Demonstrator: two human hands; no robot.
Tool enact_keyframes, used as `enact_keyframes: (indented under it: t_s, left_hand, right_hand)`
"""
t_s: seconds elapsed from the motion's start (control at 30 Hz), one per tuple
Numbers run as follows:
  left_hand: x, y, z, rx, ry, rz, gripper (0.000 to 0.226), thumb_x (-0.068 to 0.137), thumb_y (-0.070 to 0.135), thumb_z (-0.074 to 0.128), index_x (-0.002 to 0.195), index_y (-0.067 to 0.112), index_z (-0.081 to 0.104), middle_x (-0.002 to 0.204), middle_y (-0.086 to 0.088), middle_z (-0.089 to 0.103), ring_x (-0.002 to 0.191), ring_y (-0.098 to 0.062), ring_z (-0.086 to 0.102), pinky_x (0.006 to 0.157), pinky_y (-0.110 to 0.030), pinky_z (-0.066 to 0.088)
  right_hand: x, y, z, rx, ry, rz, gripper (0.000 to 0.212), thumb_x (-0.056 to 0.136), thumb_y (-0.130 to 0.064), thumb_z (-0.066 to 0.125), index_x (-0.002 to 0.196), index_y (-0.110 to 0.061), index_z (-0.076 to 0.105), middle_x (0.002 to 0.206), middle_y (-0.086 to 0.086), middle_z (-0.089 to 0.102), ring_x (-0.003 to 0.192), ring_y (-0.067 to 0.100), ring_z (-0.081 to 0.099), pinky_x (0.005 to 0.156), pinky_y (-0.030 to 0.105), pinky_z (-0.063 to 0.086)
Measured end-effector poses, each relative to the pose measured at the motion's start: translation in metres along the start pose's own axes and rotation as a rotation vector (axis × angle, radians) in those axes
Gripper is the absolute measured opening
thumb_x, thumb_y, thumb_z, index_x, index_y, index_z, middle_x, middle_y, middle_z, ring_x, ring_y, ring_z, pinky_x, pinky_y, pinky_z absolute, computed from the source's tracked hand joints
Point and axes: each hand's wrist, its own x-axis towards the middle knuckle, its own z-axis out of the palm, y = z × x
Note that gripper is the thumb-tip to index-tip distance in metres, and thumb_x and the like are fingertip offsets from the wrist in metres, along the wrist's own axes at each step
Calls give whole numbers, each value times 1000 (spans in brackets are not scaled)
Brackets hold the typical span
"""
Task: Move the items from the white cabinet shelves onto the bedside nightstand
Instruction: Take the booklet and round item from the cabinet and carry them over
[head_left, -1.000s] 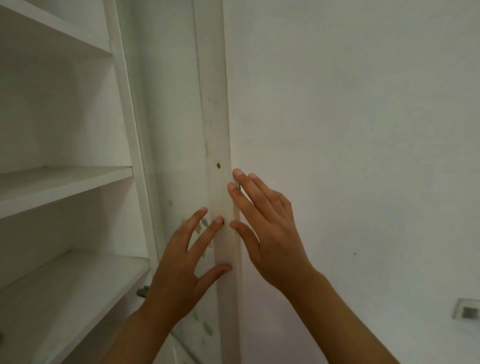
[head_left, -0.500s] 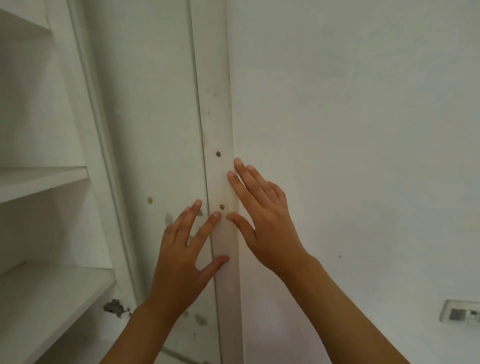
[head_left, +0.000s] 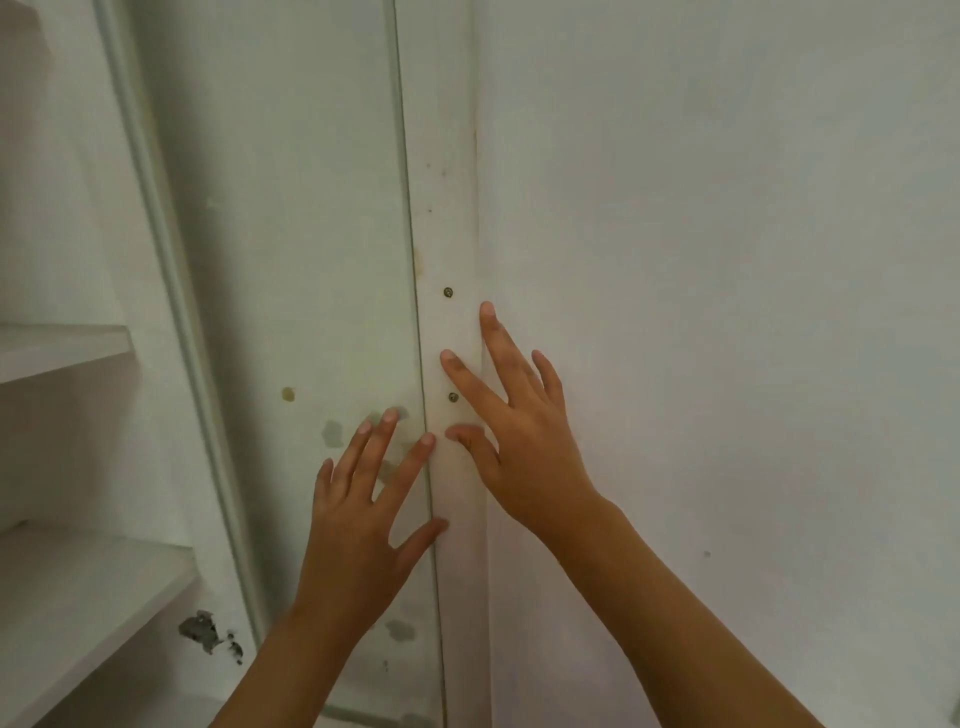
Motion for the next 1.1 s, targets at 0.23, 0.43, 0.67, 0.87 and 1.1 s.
enact_keyframes:
  t_s: [0.23, 0.43, 0.67, 0.87, 1.1]
  left_hand:
    - [3, -2, 15, 32, 7, -28, 93, 88, 67, 64, 165, 40, 18, 175, 0, 13, 162, -26, 12, 121, -66, 26]
    - [6, -1, 19, 61, 0, -41, 92, 89, 66, 63, 165, 39, 19, 176, -1, 11, 162, -26, 11, 121, -66, 29]
    - [5, 4, 10, 50, -29, -66, 93, 90, 61, 71, 165, 38, 21, 176, 2, 9, 162, -23, 10, 122, -60, 30]
    - [3, 8, -12, -12, -109, -77, 91, 91, 66, 64, 165, 44, 15, 176, 10, 5, 162, -17, 9, 123, -41, 17]
    - [-38, -8, -51, -62, -141, -185, 86, 92, 67, 62, 162, 53, 14, 173, 20, 2, 160, -18, 15, 122, -42, 17]
  right_hand:
    - [3, 17, 14, 78, 36, -13, 63, 99, -20, 70, 158, -21, 46, 175, 11, 9, 163, 23, 7, 129, 59, 14]
    - [5, 26, 19, 117, 21, -6, 66, 98, -19, 70, 159, -22, 44, 176, 11, 7, 163, 24, 4, 127, 62, 17]
    - [4, 21, 18, 124, 32, 9, 67, 99, -17, 69, 160, -24, 42, 176, 9, 6, 163, 23, 3, 128, 60, 17]
    - [0, 13, 13, 92, 6, 58, 68, 101, -18, 67, 162, -28, 37, 177, 4, 2, 163, 21, 1, 128, 58, 18]
    - [-18, -14, 5, 7, 8, 144, 74, 96, -14, 72, 161, -23, 37, 176, 5, 9, 163, 25, 7, 127, 57, 21]
